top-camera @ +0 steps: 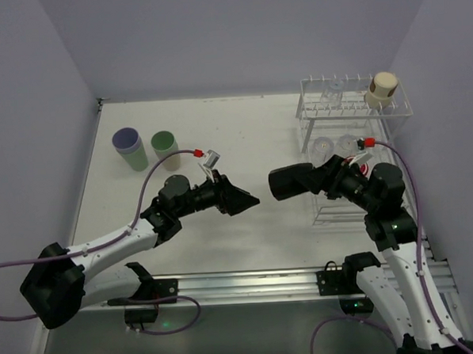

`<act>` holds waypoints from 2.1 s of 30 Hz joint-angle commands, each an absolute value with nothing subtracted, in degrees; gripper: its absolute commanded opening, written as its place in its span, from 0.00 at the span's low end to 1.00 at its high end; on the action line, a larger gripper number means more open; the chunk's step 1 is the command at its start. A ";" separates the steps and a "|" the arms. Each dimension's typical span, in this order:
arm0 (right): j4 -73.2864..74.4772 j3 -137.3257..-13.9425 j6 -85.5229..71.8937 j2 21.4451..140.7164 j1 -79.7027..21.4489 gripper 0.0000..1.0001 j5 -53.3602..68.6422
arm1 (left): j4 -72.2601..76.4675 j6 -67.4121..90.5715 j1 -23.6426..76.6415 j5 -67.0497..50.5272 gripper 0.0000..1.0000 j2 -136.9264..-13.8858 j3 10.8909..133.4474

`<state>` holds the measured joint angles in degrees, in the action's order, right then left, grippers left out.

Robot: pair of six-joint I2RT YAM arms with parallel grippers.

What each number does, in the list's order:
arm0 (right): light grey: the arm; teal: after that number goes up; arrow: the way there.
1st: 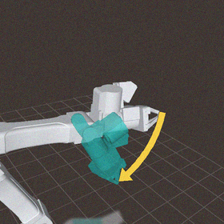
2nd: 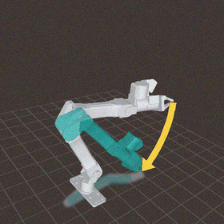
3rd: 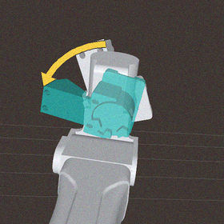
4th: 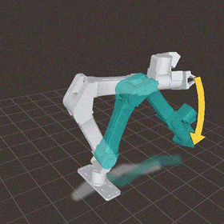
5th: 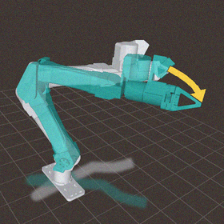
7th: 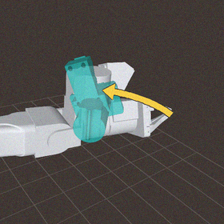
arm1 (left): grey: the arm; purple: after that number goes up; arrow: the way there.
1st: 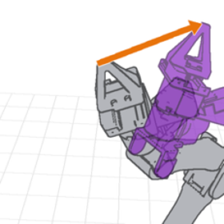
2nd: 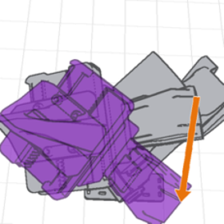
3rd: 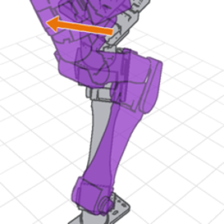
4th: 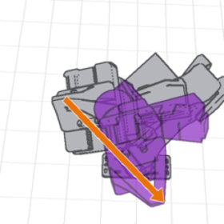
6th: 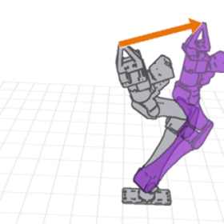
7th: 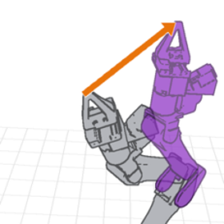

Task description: Unload the cups from the dish rack

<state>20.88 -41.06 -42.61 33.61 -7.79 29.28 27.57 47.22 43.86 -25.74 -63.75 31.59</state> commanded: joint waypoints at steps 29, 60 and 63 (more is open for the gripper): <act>2.52 -29.88 -40.70 39.72 -20.39 0.99 22.60 | -25.72 21.91 38.08 10.10 0.00 -81.26 73.01; 5.97 -29.79 -36.74 40.87 -20.39 0.99 17.50 | -51.24 6.06 28.30 2.99 0.27 -121.03 110.13; 8.08 -31.72 -36.48 41.57 -20.48 0.99 14.42 | -51.33 6.68 28.30 4.56 0.48 -119.89 109.78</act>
